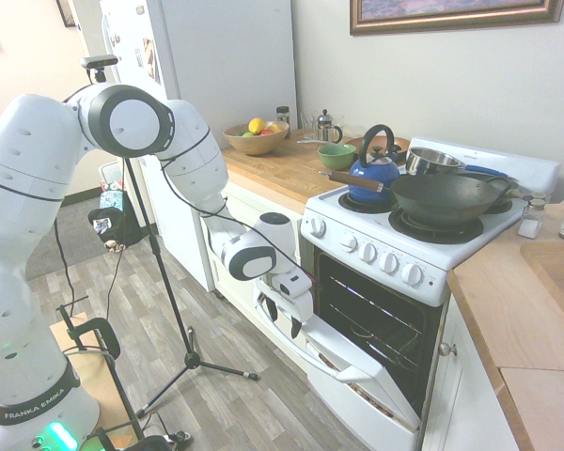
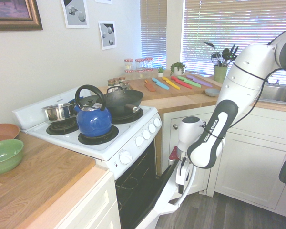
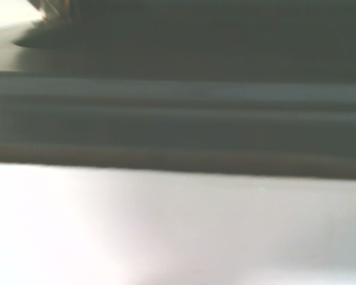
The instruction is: Close the oven
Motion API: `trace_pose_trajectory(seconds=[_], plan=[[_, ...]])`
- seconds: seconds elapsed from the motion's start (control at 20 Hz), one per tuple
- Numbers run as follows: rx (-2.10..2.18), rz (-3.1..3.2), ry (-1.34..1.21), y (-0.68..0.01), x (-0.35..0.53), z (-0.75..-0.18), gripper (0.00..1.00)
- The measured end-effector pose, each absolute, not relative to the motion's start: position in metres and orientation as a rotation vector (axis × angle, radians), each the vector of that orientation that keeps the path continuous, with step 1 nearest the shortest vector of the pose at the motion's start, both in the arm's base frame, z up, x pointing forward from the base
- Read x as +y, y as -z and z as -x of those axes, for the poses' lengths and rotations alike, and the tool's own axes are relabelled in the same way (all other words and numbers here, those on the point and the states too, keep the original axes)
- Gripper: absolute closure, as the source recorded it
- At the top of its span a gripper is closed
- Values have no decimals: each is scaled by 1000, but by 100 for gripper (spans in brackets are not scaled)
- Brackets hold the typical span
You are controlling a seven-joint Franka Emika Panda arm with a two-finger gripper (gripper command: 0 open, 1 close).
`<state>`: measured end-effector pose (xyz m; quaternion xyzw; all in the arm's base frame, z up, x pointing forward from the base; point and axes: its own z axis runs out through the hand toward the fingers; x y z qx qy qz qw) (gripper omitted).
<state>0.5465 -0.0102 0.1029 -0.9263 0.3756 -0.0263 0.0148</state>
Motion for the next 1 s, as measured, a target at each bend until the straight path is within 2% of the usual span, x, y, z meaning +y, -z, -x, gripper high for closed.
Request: trace_pose_trajectory(seconds=[1.0], plan=[[1168,2878,235,-166,55,-674,0]])
